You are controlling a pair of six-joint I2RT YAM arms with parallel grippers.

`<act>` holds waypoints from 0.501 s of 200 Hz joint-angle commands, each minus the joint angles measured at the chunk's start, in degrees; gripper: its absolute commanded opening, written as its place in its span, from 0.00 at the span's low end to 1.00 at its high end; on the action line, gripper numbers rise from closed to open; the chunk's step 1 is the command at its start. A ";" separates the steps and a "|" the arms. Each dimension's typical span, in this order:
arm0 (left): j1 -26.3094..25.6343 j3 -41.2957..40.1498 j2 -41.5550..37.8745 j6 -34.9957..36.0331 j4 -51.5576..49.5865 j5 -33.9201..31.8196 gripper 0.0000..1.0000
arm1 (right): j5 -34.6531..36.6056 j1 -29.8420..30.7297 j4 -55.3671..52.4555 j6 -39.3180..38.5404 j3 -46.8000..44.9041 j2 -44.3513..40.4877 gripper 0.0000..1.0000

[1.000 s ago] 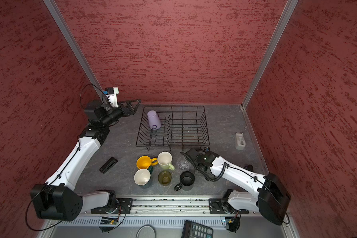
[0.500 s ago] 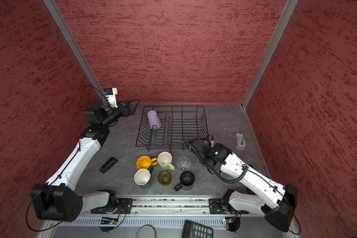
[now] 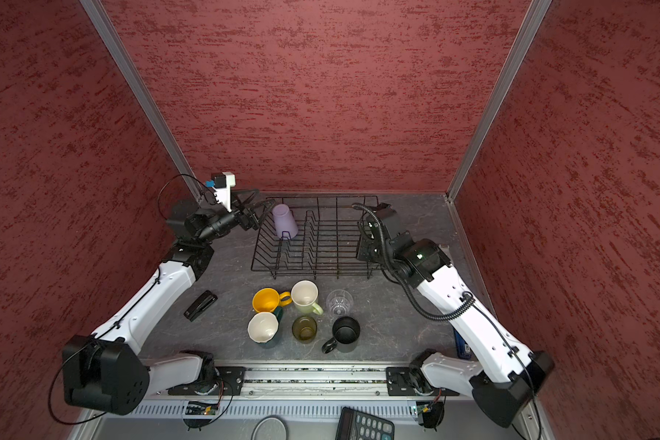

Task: Load cups into a dish rack
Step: Pick up the cup from the bottom-right of the table.

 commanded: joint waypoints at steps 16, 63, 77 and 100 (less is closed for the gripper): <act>-5.70 -5.58 0.20 18.31 3.48 6.92 1.00 | -17.09 -4.85 21.02 -5.27 3.50 6.05 0.00; -7.98 -8.59 2.45 19.57 10.40 12.16 1.00 | -27.90 -7.24 27.48 -6.28 4.61 9.47 0.00; -8.46 -8.85 3.67 19.29 12.85 11.83 1.00 | -31.56 -7.23 29.51 -6.44 3.37 9.40 0.00; -8.94 -10.29 5.65 19.39 18.81 13.12 1.00 | -35.82 -7.20 31.46 -6.16 2.13 9.59 0.00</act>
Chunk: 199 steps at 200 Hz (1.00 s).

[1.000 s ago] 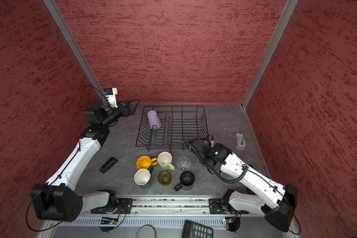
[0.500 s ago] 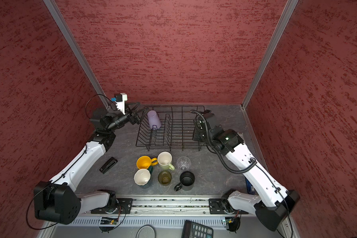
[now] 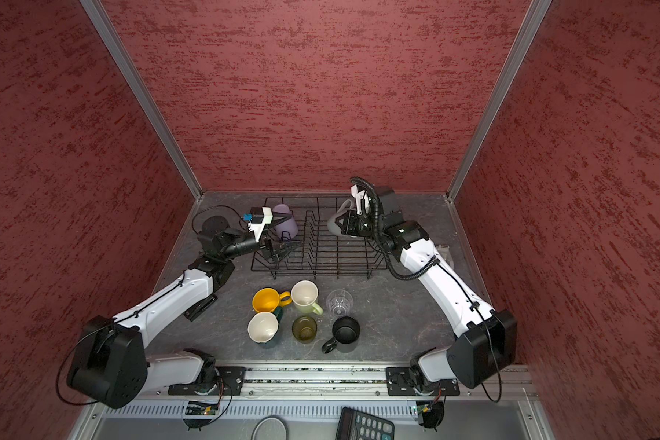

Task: Load cups into a dish rack
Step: Pick up the cup from the bottom-right of the table.

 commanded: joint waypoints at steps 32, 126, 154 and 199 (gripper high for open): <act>-1.35 -2.82 4.19 -2.19 16.00 2.70 1.00 | -13.72 0.00 11.78 0.31 -0.85 -2.66 0.00; -2.02 -0.97 8.94 -2.19 19.42 1.89 1.00 | -22.57 0.10 20.67 7.54 -8.33 -6.41 0.00; -2.21 -1.37 9.79 -1.89 21.03 2.33 1.00 | -24.06 0.09 23.82 10.53 -9.43 -6.66 0.00; -2.65 -1.47 9.93 1.46 21.39 2.24 1.00 | -26.90 0.09 24.37 14.41 -8.78 -5.05 0.00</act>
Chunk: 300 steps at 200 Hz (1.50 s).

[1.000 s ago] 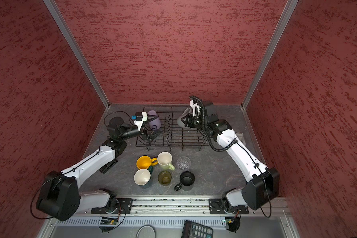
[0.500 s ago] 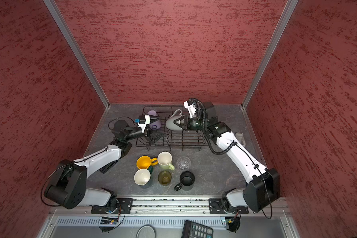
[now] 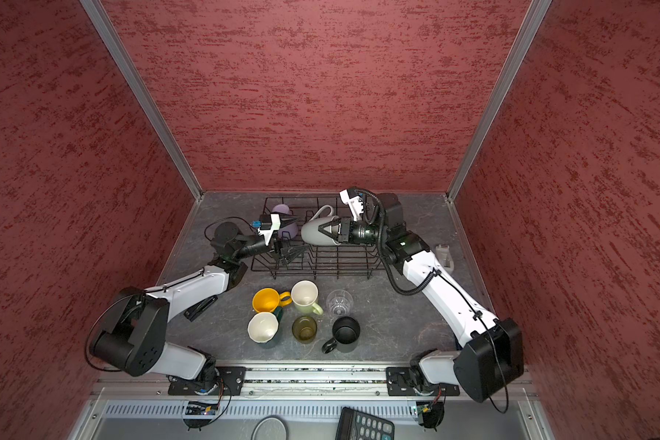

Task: Load cups into a dish rack
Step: Pick up the cup from the bottom-right of the table.

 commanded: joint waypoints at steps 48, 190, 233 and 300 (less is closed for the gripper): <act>-0.81 1.41 0.79 5.45 2.57 -0.88 1.00 | -7.97 0.09 9.99 10.60 0.50 -0.07 0.00; -2.27 2.95 3.15 8.31 8.79 -2.50 1.00 | -9.90 0.45 19.47 23.88 -4.38 0.31 0.00; -2.74 3.17 3.69 8.48 9.74 -2.28 1.00 | -10.09 0.80 26.03 29.35 -6.71 1.07 0.00; -2.93 3.38 4.96 8.41 11.12 -1.86 0.98 | -10.58 0.94 35.10 36.64 -8.32 3.19 0.00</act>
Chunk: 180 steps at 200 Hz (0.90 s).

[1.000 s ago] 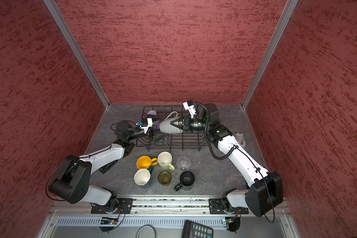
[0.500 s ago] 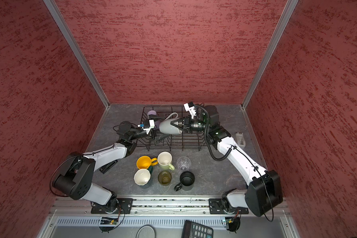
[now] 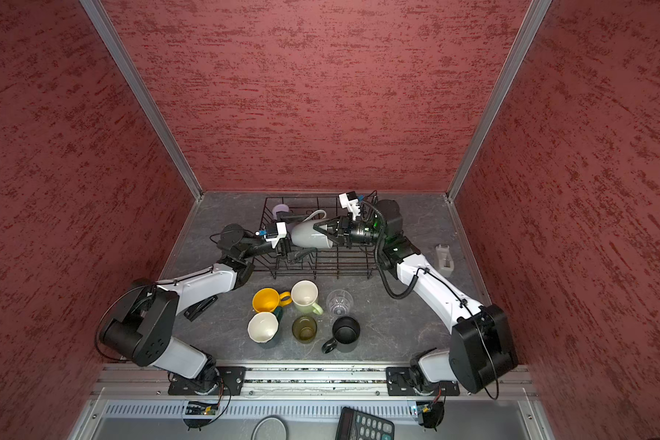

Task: Load cups into a dish rack
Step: Pick up the cup from the bottom-right of the table.

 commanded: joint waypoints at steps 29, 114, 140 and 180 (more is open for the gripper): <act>-0.05 2.10 1.70 0.07 2.92 -0.84 0.98 | -2.83 1.11 7.41 4.37 0.33 -0.38 0.00; 0.29 2.29 3.31 -1.71 4.41 1.61 0.99 | -3.47 1.13 14.34 10.04 -0.78 0.34 0.00; 0.24 2.44 3.64 -1.78 4.73 1.75 0.99 | -3.51 1.15 14.42 10.22 -0.71 0.28 0.00; 0.04 2.62 4.17 -2.91 5.81 3.69 0.99 | -3.29 1.20 14.74 10.66 -0.46 0.19 0.00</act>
